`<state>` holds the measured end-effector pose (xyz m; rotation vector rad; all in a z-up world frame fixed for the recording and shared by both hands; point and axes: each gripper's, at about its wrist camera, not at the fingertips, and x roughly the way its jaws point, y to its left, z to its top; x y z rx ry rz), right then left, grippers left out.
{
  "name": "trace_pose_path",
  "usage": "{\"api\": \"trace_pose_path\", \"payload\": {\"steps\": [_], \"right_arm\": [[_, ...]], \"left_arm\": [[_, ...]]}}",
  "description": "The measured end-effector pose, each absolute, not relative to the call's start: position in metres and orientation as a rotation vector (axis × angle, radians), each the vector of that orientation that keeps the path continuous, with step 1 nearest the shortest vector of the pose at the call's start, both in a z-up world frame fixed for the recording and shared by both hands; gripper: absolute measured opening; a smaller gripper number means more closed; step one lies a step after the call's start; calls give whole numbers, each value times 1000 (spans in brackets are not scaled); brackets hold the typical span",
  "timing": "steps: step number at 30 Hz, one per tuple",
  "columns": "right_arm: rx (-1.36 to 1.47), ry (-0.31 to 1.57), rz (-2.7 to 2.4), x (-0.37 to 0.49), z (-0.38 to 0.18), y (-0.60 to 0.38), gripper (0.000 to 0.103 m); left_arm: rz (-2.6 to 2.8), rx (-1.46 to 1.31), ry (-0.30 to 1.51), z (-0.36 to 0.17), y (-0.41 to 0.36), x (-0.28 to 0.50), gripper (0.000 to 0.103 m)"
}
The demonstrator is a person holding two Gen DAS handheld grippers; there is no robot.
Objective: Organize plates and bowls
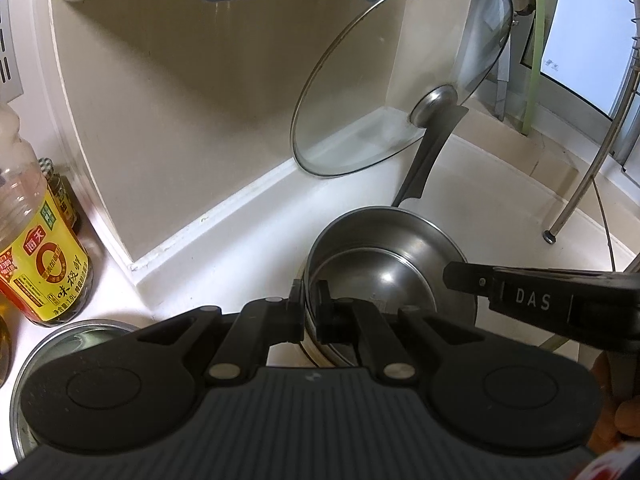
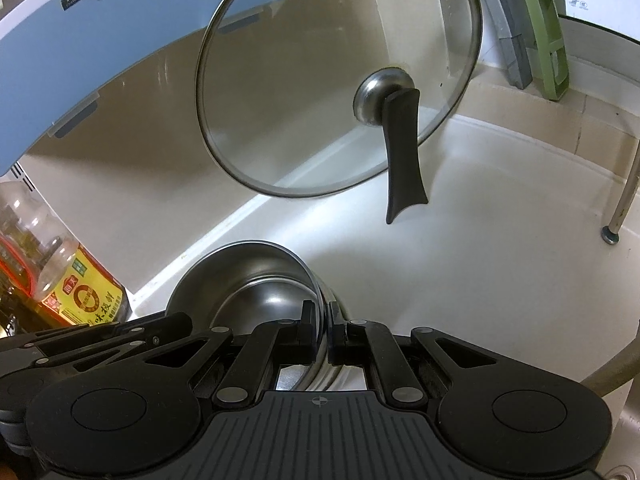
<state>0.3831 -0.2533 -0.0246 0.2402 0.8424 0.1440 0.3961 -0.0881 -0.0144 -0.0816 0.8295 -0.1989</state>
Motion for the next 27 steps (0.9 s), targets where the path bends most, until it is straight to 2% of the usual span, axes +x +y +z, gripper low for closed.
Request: {"api": "trace_pose_path", "payload": {"steps": [24, 27], "right_arm": [[193, 826, 144, 387, -20, -251, 5], [185, 815, 155, 384, -17, -252, 5]], "left_arm": [[-198, -82, 829, -17, -89, 397, 4], [-199, -77, 811, -12, -90, 393, 11]]}}
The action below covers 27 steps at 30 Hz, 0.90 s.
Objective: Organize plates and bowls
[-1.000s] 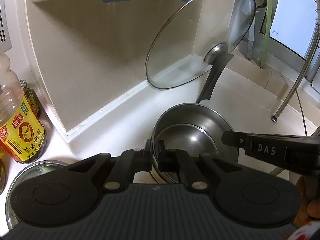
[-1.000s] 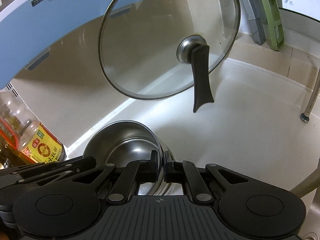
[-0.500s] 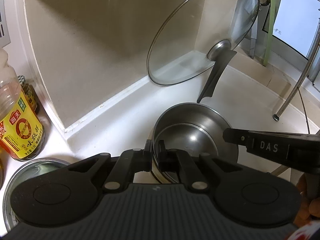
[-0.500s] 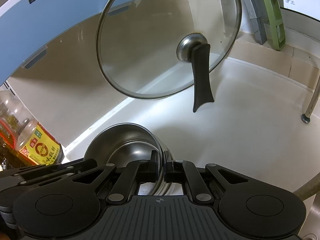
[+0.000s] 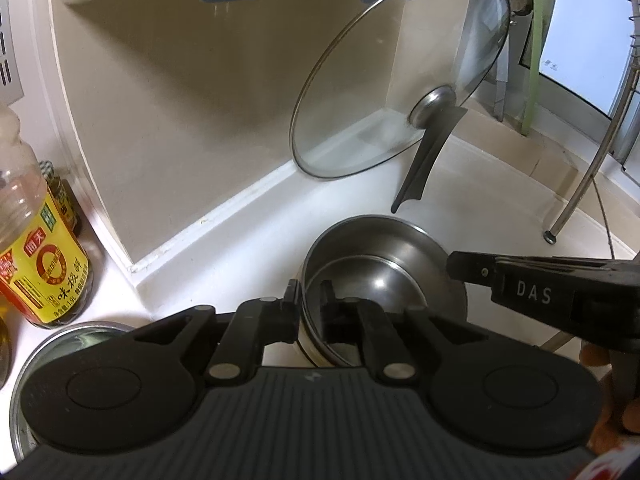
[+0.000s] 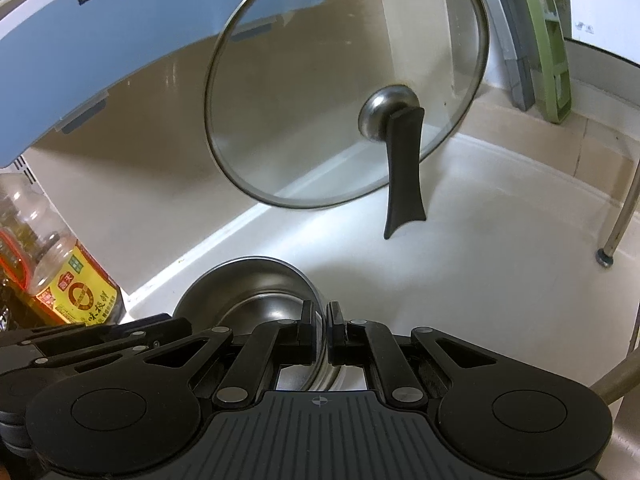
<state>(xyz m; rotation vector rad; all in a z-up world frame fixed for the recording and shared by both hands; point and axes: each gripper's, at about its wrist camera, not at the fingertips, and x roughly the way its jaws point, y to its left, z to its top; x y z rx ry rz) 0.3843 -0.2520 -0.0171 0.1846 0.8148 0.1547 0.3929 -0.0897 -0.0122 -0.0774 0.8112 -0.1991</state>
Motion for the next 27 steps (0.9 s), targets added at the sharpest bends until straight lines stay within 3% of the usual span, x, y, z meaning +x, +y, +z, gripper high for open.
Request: {"api": "trace_pose_path", "payload": {"steps": [11, 14, 16, 27], "right_arm": [[229, 782, 206, 346, -1, -264, 10], [253, 777, 233, 326, 3, -266, 27], [268, 777, 258, 314, 6, -268, 50], [277, 832, 356, 250, 3, -267, 57]], "left_arm": [[-200, -97, 750, 14, -79, 351, 25], [-193, -101, 750, 19, -76, 330, 25], [-185, -108, 749, 22, -73, 313, 26], [-110, -141, 804, 15, -64, 229, 31]]}}
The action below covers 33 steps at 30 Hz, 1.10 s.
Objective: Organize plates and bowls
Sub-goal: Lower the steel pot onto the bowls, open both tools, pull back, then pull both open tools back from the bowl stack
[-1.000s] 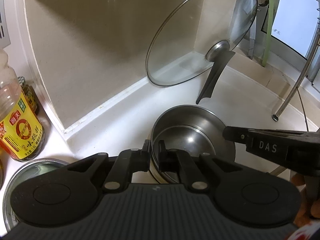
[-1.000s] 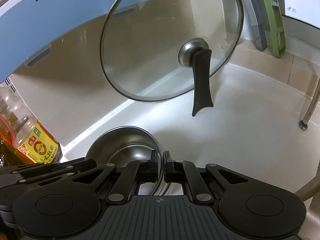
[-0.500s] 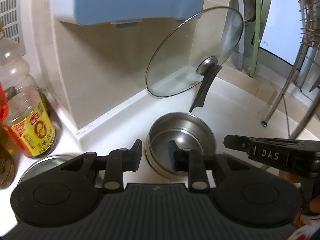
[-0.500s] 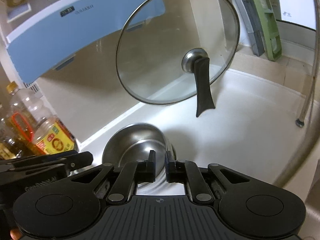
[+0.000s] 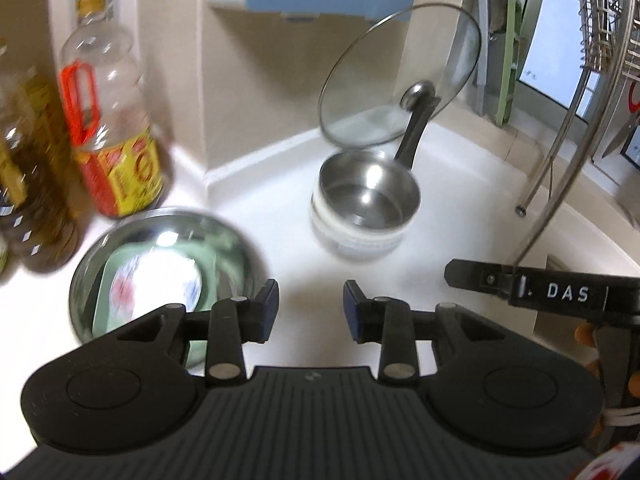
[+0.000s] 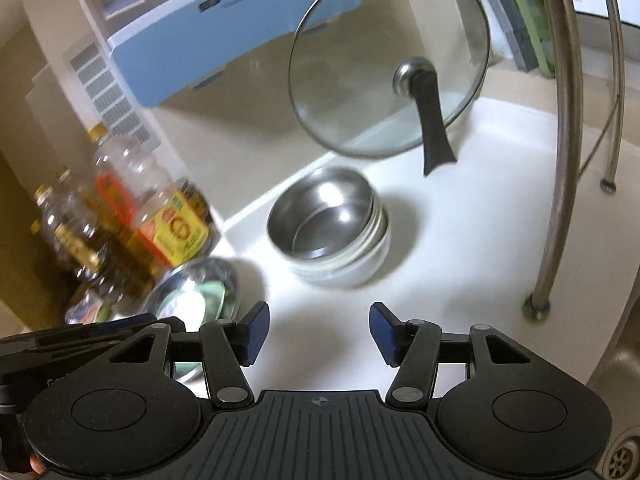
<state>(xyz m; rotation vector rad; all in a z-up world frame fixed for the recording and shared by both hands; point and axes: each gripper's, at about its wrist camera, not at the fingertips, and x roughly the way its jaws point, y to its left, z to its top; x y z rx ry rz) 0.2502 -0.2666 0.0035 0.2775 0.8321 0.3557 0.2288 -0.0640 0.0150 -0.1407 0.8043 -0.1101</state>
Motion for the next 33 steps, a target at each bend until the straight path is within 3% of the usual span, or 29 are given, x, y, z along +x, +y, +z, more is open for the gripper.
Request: {"api": "trace_pose_path", "payload": {"steps": [9, 33], "right_arm": [[235, 909, 387, 218, -10, -258, 68], [152, 1002, 447, 195, -29, -209, 70]], "left_arm": [[-41, -136, 877, -1, -52, 184, 31], [53, -173, 921, -17, -14, 151, 31]]}}
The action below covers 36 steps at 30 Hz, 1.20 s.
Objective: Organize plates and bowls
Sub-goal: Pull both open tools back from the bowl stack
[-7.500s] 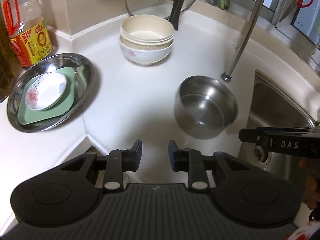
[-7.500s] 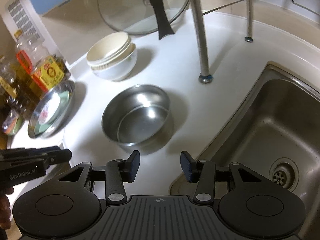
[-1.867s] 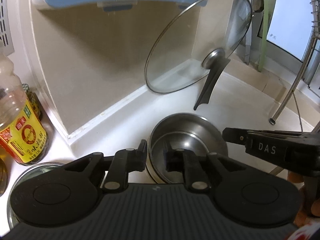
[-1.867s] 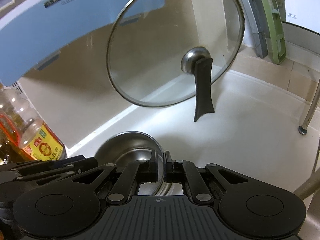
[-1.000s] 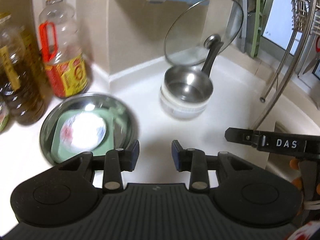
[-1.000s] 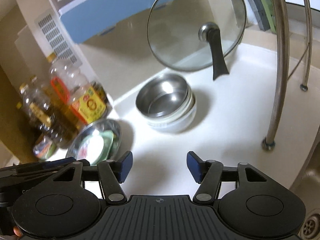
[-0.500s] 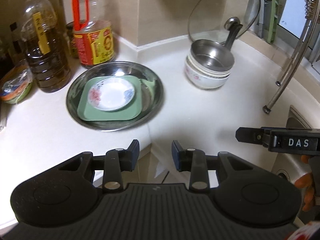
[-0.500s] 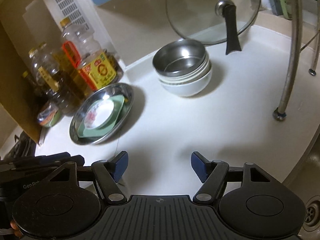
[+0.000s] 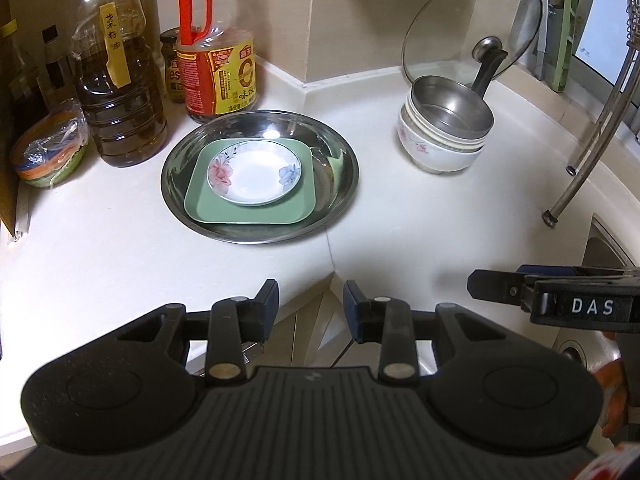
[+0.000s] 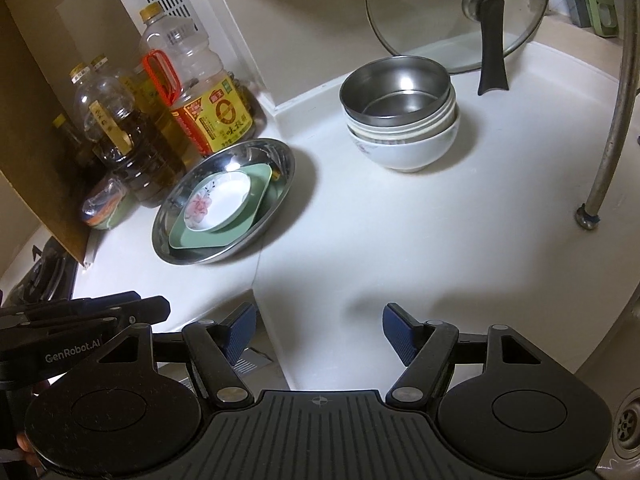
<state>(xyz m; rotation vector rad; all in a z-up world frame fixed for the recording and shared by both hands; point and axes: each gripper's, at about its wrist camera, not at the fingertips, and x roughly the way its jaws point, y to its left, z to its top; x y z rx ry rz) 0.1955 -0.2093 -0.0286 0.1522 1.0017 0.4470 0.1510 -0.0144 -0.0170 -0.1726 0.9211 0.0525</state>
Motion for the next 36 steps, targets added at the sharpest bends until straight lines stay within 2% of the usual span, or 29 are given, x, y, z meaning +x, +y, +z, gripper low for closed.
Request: {"api": "trace_pose_path", "payload": {"steps": [17, 36], "right_arm": [[151, 1002, 435, 197, -29, -211, 70], [162, 1008, 418, 204, -33, -242, 70]], "left_arm": [[32, -171, 917, -17, -16, 154, 31], [-39, -145, 910, -14, -52, 175, 31]]}}
